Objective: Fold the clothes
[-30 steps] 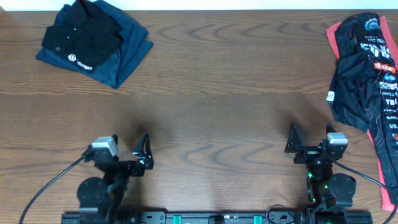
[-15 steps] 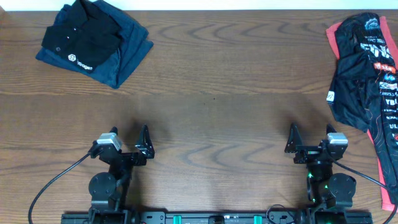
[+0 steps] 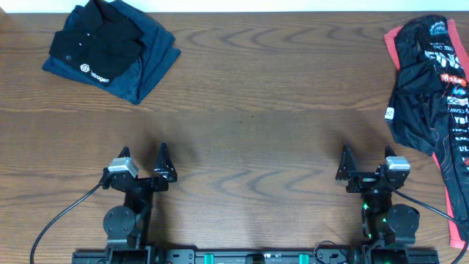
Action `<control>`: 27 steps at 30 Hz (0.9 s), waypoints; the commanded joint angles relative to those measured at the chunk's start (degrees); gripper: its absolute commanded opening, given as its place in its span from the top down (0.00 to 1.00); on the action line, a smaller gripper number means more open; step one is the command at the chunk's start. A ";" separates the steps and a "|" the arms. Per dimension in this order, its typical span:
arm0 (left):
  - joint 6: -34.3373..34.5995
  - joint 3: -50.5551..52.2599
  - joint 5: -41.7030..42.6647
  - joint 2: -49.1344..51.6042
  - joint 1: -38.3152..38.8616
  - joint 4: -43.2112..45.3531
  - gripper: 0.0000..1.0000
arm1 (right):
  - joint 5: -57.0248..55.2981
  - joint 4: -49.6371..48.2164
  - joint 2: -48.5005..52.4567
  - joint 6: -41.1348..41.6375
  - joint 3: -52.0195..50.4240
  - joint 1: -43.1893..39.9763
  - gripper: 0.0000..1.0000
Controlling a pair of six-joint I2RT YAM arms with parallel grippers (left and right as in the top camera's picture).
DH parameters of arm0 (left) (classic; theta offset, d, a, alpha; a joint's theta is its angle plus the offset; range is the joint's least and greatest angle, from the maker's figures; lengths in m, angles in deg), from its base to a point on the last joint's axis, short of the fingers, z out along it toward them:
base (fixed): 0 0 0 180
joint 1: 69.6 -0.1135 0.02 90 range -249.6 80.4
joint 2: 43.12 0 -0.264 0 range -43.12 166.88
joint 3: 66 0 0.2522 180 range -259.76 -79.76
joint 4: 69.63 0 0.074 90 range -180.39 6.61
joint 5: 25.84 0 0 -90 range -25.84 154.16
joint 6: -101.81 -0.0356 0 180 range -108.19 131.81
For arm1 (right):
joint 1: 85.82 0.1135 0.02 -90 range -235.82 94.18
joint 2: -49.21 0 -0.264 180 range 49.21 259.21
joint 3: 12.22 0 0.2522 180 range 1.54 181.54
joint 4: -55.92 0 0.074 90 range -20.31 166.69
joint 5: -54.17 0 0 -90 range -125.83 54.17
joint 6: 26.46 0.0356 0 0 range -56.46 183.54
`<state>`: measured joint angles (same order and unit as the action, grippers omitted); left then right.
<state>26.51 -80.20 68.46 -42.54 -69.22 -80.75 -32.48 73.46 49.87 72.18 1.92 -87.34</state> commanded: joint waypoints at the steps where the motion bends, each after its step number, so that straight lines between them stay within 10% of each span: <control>1: -1.16 0.24 -0.50 -0.50 -0.59 -1.88 0.02 | -0.35 0.28 -0.35 -0.59 -0.07 0.74 0.01; 27: -1.16 0.22 -0.72 -0.35 -0.59 -6.43 0.02 | -0.35 0.28 -0.35 -0.59 -0.07 0.74 0.01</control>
<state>26.34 -80.42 67.78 -42.54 -69.55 -84.49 -32.48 73.46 49.87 72.18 1.92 -87.34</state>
